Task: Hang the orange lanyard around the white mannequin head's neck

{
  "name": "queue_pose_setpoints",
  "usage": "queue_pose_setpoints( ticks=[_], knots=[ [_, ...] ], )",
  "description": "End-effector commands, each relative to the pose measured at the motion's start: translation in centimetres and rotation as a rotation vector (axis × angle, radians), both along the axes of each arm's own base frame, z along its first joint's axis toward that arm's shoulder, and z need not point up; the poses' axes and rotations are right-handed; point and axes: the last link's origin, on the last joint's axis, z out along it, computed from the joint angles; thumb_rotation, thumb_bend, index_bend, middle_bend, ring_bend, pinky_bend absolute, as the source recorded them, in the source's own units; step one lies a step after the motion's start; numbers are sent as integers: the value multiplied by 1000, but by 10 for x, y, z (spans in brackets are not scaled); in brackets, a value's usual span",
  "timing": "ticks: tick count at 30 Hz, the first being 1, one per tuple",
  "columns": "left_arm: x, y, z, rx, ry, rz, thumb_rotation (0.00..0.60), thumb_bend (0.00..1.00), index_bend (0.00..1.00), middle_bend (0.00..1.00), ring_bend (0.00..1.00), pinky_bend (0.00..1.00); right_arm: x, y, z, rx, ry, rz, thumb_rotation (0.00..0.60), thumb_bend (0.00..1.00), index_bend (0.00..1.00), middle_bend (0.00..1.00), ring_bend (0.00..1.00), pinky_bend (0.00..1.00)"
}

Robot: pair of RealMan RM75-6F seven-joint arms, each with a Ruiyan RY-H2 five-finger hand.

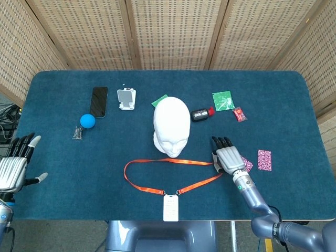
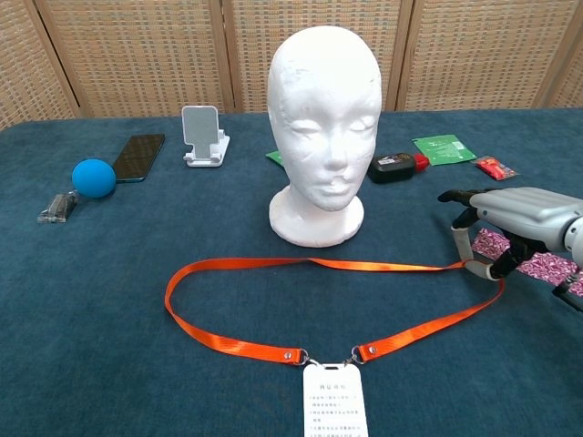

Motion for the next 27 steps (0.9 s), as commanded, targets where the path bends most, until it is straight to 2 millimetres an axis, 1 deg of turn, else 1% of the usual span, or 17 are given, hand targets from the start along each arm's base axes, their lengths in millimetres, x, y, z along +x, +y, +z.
queue_pose_setpoints(
  ticks=[1,3,5,6,8,9,10,12,14,17,18,20,21,22,25,27],
  knots=[
    [1,1,-2,-10,-5,-3,600,0,0,0,0,0,2,1,1,0,-23,1,600,668,650,100,0,0],
    [4,4,-6,-22,-18,-9,600,0,0,0,0,0,3,2,3,-1,-46,1,600,668,662,112,0,0],
    [12,13,-11,-36,-43,-33,600,0,12,0,0,0,5,4,6,-2,-71,2,600,669,669,125,0,0],
    [18,20,-16,-49,-51,-56,600,0,39,0,0,0,6,5,8,-4,-84,4,600,670,671,128,0,0],
    [29,32,-24,-80,-34,-92,600,0,143,0,0,0,6,6,12,-7,-99,10,600,672,675,135,0,0],
    [39,41,-31,-106,-23,-122,600,0,172,0,0,0,7,8,14,-7,-108,14,600,672,677,137,0,0],
    [45,46,-36,-122,-23,-132,600,6,199,0,0,0,7,8,16,-6,-113,16,600,672,679,140,0,0],
    [63,59,-50,-171,-40,-169,600,46,254,0,0,0,7,10,18,-5,-127,19,600,672,685,143,0,0],
    [74,67,-60,-197,-48,-194,600,93,334,0,0,0,7,11,20,-5,-136,20,600,673,687,144,0,0],
    [94,82,-85,-244,-72,-237,600,154,431,0,0,0,8,11,21,-4,-163,12,600,677,696,146,0,0],
    [97,85,-91,-252,-77,-246,600,172,447,0,0,0,8,11,21,-3,-167,9,600,678,699,146,0,0],
    [105,92,-110,-278,-92,-261,600,212,466,0,0,0,7,11,21,-1,-176,5,600,679,701,146,0,0],
    [114,97,-131,-326,-104,-261,600,224,468,0,0,0,7,10,21,-1,-180,3,600,680,701,146,0,0],
    [117,101,-140,-335,-105,-261,600,249,472,0,0,0,7,10,21,-1,-179,4,600,680,701,146,0,0],
    [121,106,-153,-343,-107,-262,600,324,489,0,0,0,7,9,21,-1,-178,5,600,682,701,146,0,0],
    [125,110,-162,-350,-117,-255,600,350,500,0,0,0,8,9,21,-2,-182,2,600,682,701,146,0,0]
  ],
)
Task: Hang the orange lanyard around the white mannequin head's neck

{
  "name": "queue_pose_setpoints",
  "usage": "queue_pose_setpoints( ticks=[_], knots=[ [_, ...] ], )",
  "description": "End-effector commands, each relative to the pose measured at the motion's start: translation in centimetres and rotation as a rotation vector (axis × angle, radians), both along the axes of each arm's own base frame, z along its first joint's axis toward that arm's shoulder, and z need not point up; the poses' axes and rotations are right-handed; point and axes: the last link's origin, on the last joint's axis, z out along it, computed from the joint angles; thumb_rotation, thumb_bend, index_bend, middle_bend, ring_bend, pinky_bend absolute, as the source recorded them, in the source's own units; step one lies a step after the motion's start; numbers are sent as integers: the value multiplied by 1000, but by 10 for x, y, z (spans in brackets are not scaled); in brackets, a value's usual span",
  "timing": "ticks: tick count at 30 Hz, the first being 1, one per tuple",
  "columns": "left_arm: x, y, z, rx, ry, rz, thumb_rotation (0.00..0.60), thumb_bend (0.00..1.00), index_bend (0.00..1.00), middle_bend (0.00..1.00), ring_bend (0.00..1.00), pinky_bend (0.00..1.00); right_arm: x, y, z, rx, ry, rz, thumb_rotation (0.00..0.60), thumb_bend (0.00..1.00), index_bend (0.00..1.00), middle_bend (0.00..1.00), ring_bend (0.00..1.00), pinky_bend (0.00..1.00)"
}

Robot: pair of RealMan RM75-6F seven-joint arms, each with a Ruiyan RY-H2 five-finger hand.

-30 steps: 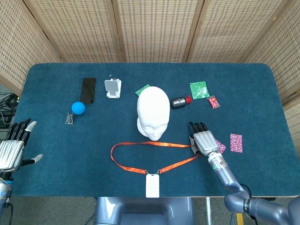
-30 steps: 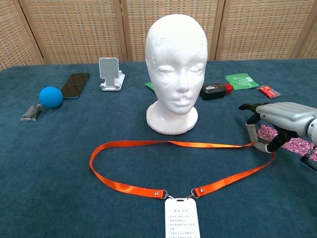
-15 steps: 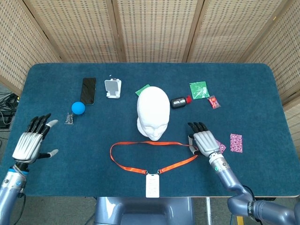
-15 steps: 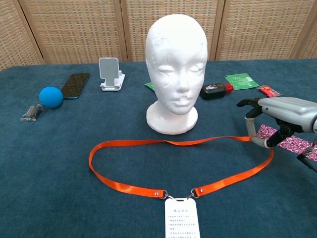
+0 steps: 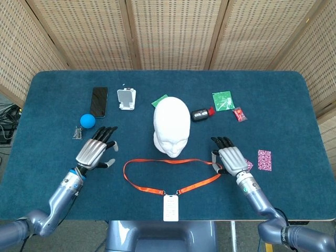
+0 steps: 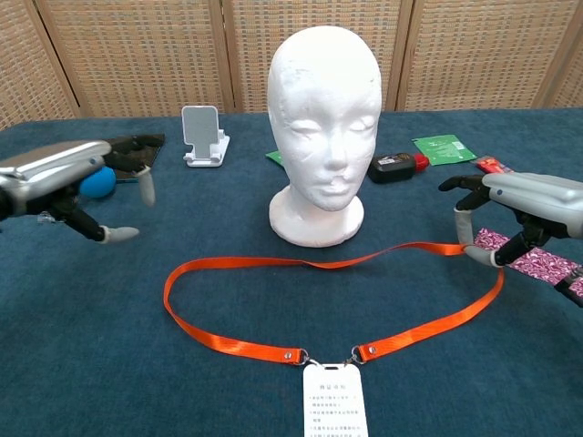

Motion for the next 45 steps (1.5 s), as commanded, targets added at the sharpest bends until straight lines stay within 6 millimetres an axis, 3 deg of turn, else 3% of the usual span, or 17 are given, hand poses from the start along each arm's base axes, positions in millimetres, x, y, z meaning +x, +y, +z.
queue_pose_setpoints(
  ticks=[1,8,20,29,35,45],
  knots=[
    [12,12,-22,-32,-11,9,600,358,505,0,0,0,0,-1,-1,0,-5,-4,600,682,701,146,0,0],
    [22,16,-58,-119,5,25,600,389,526,0,0,0,0,-3,-4,7,-4,-11,600,683,701,147,0,0],
    [31,17,-81,-167,17,25,600,383,529,0,0,0,0,-7,-7,11,-3,-19,600,695,704,148,0,0],
    [33,18,-87,-173,22,30,600,397,576,0,0,0,-1,-8,-8,12,-7,-22,600,695,708,152,0,0],
    [35,17,-86,-164,6,22,600,440,667,0,0,0,-1,-5,-7,10,-19,-18,600,697,716,158,0,0],
    [35,4,-62,-68,-39,-106,600,441,696,0,0,0,9,12,7,-9,-59,53,600,714,724,169,0,0]
  ],
)
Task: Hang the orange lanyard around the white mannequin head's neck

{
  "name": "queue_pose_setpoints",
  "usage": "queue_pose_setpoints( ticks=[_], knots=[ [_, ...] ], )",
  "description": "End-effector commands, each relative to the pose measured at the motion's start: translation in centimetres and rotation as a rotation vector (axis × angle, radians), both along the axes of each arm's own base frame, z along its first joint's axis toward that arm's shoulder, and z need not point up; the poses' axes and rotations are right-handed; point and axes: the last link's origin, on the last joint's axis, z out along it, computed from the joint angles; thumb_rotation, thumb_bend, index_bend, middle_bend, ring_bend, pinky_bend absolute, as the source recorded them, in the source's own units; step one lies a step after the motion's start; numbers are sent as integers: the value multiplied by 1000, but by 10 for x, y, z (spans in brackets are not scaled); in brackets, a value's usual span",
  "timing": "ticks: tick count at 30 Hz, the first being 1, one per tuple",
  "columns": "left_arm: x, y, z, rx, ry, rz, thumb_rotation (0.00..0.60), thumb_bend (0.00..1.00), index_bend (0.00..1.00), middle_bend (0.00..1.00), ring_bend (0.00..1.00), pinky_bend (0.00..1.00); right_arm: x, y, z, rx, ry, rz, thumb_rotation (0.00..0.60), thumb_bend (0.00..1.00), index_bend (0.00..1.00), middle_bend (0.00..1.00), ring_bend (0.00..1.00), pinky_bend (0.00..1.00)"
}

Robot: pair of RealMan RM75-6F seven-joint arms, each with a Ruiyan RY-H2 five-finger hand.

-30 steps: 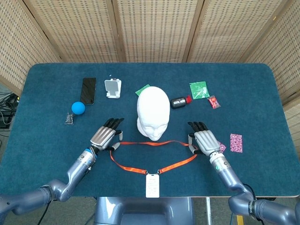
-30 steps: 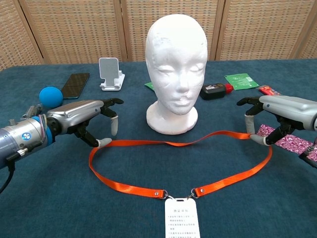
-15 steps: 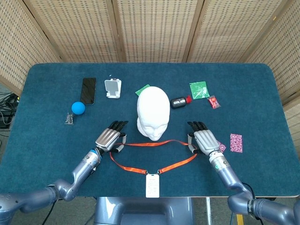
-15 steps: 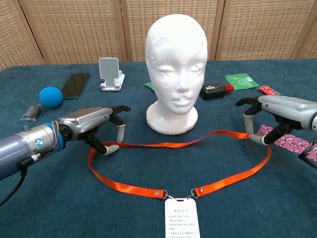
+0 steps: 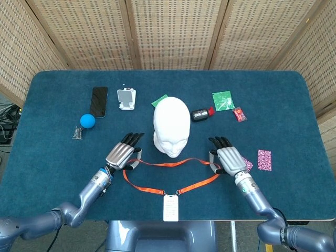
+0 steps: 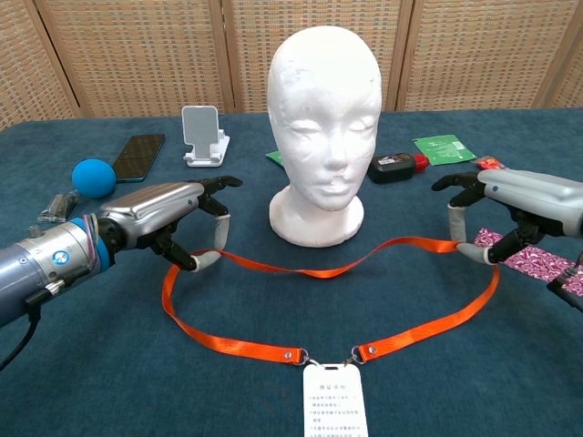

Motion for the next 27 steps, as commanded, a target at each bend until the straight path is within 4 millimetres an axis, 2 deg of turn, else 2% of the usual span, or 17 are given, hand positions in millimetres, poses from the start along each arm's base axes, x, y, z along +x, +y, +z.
queue_pose_setpoints(
  ticks=[1,10,23,24,27],
  knots=[
    [-3,-9,13,42,-15,-68,600,441,696,0,0,0,3,10,7,-9,-8,36,600,714,724,169,0,0],
    [-3,-16,33,132,-62,-208,600,441,708,0,0,0,11,24,18,-20,0,127,600,715,726,171,0,0],
    [17,-22,52,241,-155,-464,600,441,719,0,0,0,17,31,46,-30,66,361,600,717,726,170,0,0],
    [23,-24,58,262,-164,-523,600,441,720,0,0,0,20,36,51,-22,83,424,600,717,726,167,0,0],
    [31,-22,66,285,-184,-555,600,441,722,0,0,0,22,38,62,-27,106,511,600,706,726,143,0,0]
  ],
)
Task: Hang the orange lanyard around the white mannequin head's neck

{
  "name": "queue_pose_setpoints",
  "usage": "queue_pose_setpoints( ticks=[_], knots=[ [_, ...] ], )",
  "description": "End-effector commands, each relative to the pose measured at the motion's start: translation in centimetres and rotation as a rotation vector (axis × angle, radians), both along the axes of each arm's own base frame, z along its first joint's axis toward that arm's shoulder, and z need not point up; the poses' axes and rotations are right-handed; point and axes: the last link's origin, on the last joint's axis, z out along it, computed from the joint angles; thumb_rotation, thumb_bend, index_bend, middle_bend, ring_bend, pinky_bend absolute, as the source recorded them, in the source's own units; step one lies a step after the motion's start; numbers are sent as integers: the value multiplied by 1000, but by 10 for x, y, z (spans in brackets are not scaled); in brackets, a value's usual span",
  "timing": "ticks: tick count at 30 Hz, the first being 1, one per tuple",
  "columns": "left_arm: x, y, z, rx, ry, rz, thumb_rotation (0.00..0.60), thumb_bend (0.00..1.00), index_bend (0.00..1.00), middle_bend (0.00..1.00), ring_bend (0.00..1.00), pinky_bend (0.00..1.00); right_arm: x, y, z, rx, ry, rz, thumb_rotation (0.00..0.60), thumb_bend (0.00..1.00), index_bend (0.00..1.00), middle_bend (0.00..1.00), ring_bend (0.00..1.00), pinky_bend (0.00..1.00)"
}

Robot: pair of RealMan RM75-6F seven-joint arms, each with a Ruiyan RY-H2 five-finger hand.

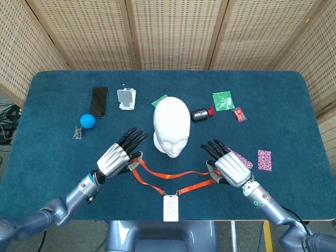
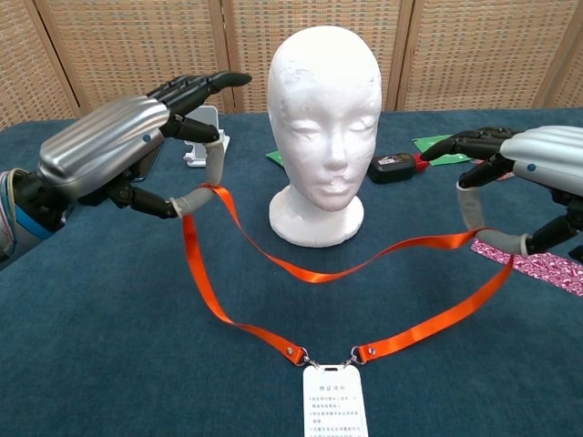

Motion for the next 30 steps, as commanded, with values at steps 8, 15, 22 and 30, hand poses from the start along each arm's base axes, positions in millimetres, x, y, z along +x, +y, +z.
queue_pose_setpoints(
  ticks=[8,15,22,30],
  knots=[
    [32,14,36,55,-124,-8,600,441,726,0,0,0,27,-5,42,-62,-151,114,600,695,724,153,0,0],
    [40,39,61,101,-131,202,600,441,735,0,0,0,60,-28,71,-69,-380,-7,600,695,723,164,0,0],
    [52,52,74,51,-164,316,600,441,736,0,0,0,82,-44,82,-49,-483,-89,600,695,724,166,0,0],
    [60,73,82,33,-172,390,600,441,733,0,0,0,101,-64,83,-12,-551,-161,600,694,724,169,0,0]
  ],
)
